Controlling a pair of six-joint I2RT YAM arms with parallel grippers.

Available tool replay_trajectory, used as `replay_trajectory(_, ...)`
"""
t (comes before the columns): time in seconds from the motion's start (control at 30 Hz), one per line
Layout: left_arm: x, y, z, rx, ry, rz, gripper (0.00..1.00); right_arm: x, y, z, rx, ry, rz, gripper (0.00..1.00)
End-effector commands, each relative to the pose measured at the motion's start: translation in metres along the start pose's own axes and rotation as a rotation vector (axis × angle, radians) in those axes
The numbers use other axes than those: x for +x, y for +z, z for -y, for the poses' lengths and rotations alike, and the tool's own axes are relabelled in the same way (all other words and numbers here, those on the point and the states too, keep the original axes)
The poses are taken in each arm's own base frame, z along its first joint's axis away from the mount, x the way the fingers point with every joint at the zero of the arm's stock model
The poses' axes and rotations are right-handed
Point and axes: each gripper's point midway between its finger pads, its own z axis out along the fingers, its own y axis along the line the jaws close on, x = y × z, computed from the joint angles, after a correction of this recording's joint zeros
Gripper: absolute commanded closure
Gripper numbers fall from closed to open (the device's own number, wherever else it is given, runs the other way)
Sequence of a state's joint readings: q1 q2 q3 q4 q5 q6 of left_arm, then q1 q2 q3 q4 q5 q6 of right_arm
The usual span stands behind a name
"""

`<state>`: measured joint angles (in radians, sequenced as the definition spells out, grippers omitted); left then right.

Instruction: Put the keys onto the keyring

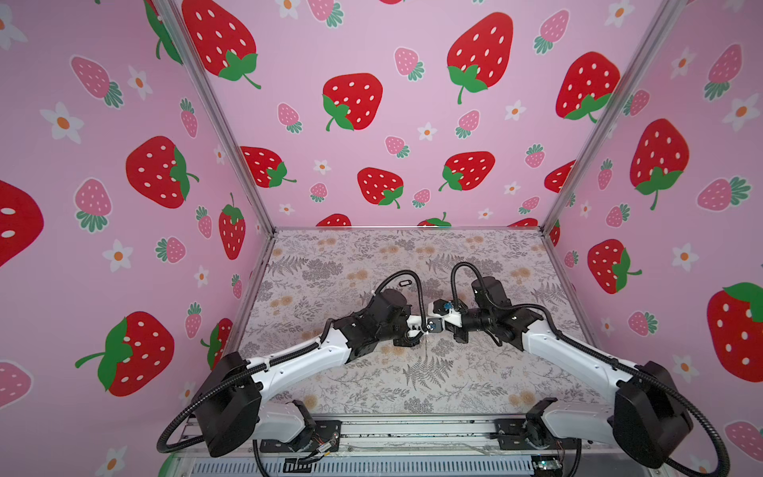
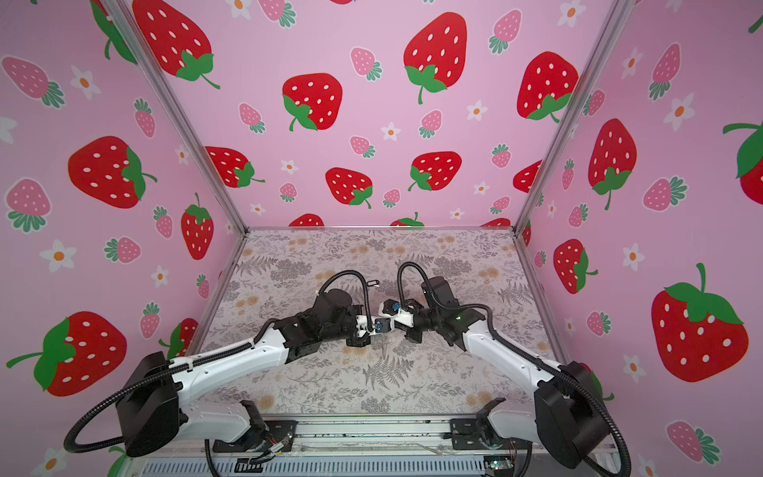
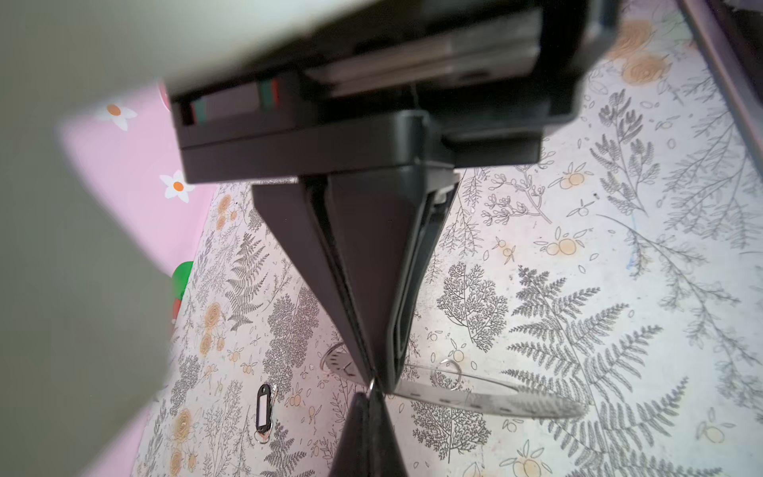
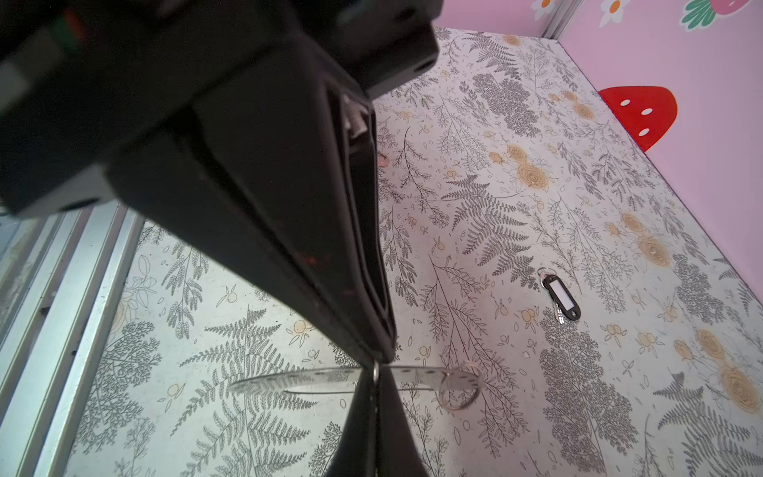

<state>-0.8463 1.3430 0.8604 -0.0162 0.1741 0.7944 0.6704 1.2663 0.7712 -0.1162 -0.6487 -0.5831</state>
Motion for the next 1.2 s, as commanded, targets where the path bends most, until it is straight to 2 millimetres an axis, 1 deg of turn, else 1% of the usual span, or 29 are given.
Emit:
replay_trajectory(0.0, 0.004, -0.003, 0.004, 0.031, -0.095, 0.006, 0.96, -0.021, -0.005, -0.003, 0.009, -0.112, 0.083, 1.0)
replay_trajectory(0.03, 0.005, -0.002, 0.004, 0.036, -0.1, 0.003, 0.91, -0.022, -0.005, -0.003, 0.013, -0.113, 0.085, 1.0)
replay_trajectory(0.07, 0.005, -0.002, 0.005, 0.04, -0.101, 0.001, 0.88, -0.022, -0.005, -0.003, 0.014, -0.113, 0.086, 1.0)
replay_trajectory(0.17, 0.007, 0.0, 0.006, 0.044, -0.111, -0.005, 0.83, -0.024, -0.006, -0.003, 0.016, -0.117, 0.093, 1.0)
replay_trajectory(0.27, 0.009, 0.003, 0.006, 0.048, -0.117, -0.016, 0.82, -0.024, -0.006, -0.003, 0.016, -0.12, 0.092, 1.0)
replay_trajectory(0.57, 0.015, 0.008, 0.003, 0.044, -0.112, -0.057, 0.89, -0.024, -0.007, -0.005, 0.013, -0.142, 0.093, 1.0)
replay_trajectory(0.63, 0.017, 0.01, 0.002, 0.039, -0.113, -0.07, 0.89, -0.026, -0.008, -0.006, 0.011, -0.15, 0.103, 1.0)
replay_trajectory(0.73, 0.021, 0.012, -0.001, 0.032, -0.116, -0.094, 0.85, -0.027, -0.008, -0.008, 0.003, -0.158, 0.114, 1.0)
replay_trajectory(0.87, 0.02, 0.014, -0.002, 0.031, -0.113, -0.093, 0.85, -0.027, -0.008, -0.008, -0.003, -0.157, 0.116, 1.0)
replay_trajectory(1.07, 0.023, 0.017, -0.002, 0.035, -0.114, -0.108, 0.93, -0.028, -0.008, -0.009, -0.005, -0.158, 0.121, 1.0)
replay_trajectory(1.1, 0.022, 0.017, -0.002, 0.033, -0.115, -0.106, 0.93, -0.029, -0.008, -0.009, -0.007, -0.159, 0.124, 1.0)
replay_trajectory(1.13, 0.022, 0.017, -0.002, 0.033, -0.113, -0.104, 0.98, -0.03, -0.009, -0.01, -0.01, -0.157, 0.131, 1.0)
replay_trajectory(1.17, 0.022, 0.017, -0.003, 0.032, -0.113, -0.106, 1.0, -0.031, -0.009, -0.01, -0.01, -0.156, 0.137, 1.0)
